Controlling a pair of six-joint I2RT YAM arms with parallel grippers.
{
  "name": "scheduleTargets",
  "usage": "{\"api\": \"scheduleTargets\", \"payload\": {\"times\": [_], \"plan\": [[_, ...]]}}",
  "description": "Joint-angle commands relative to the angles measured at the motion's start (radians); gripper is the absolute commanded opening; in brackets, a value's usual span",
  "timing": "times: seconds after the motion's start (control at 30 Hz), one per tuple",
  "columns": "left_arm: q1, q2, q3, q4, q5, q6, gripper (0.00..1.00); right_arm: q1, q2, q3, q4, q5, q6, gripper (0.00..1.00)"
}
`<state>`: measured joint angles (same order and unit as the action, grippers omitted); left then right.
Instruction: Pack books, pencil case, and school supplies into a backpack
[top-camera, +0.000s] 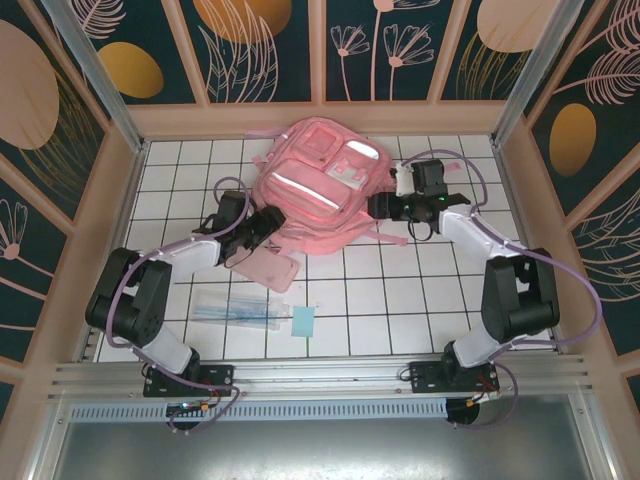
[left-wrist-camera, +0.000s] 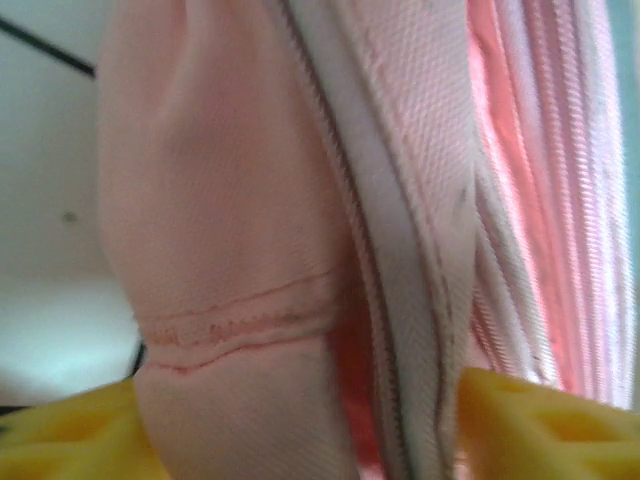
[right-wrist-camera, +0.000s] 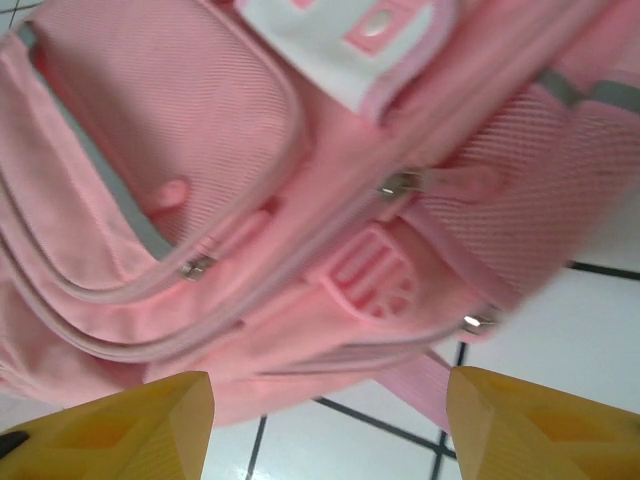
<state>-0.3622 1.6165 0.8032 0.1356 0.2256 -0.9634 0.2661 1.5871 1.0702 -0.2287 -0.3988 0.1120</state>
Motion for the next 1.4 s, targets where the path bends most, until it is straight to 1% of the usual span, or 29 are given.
{"api": "scheduleTargets", "payload": {"times": [0.0,0.03,0.13,0.23,0.27,0.33,0.37,0.43,0.57,0.67,0.73,0.83,0.97,1.1,1.13,1.27,1.37], "plan": [[0.001,0.004,0.033,-0.043,-0.011,0.065,0.85,0.008,0.083,0.058,0.075,-0.024,-0.027,0.64],[0.001,-0.007,0.036,-0.056,-0.019,0.065,0.89,0.008,0.099,0.070,0.077,-0.006,-0.031,0.63],[0.001,-0.064,0.072,-0.135,-0.073,0.095,0.91,0.002,0.143,0.111,0.061,0.062,-0.073,0.59],[0.001,-0.138,0.118,-0.218,-0.165,0.141,0.91,-0.008,0.179,0.149,0.032,0.116,-0.120,0.56],[0.001,-0.159,0.136,-0.238,-0.195,0.151,0.97,-0.013,0.191,0.160,0.028,0.129,-0.130,0.53],[0.001,-0.181,0.163,-0.250,-0.220,0.164,0.99,-0.022,0.215,0.183,0.016,0.143,-0.154,0.48],[0.002,-0.182,0.190,-0.249,-0.220,0.166,0.99,-0.023,0.228,0.195,0.009,0.152,-0.178,0.46],[0.000,-0.170,0.223,-0.230,-0.194,0.155,0.99,-0.025,0.255,0.217,0.000,0.157,-0.229,0.47],[0.001,-0.090,0.235,-0.114,-0.109,0.074,0.98,-0.042,0.335,0.299,-0.056,0.106,-0.331,0.54],[0.001,-0.008,0.243,-0.032,-0.056,0.006,0.98,-0.059,0.399,0.369,-0.104,0.038,-0.367,0.59],[0.001,0.034,0.232,0.020,-0.038,-0.033,0.98,-0.059,0.430,0.401,-0.120,0.012,-0.375,0.61],[0.001,0.073,0.216,0.069,-0.025,-0.064,0.98,-0.062,0.454,0.414,-0.088,-0.035,-0.378,0.65],[0.001,0.133,0.205,0.074,-0.021,-0.064,0.98,-0.065,0.493,0.453,-0.106,-0.089,-0.362,0.66],[0.001,0.170,0.191,0.088,-0.028,-0.071,0.98,-0.061,0.510,0.444,-0.092,-0.176,-0.345,0.66],[0.002,0.181,0.190,0.087,-0.031,-0.072,0.98,-0.059,0.513,0.443,-0.093,-0.183,-0.342,0.66],[0.001,0.211,0.189,0.090,-0.029,-0.075,0.98,-0.051,0.536,0.433,-0.113,-0.114,-0.335,0.66],[0.003,0.224,0.186,0.104,-0.029,-0.088,0.97,-0.046,0.556,0.436,-0.154,-0.098,-0.329,0.66]]}}
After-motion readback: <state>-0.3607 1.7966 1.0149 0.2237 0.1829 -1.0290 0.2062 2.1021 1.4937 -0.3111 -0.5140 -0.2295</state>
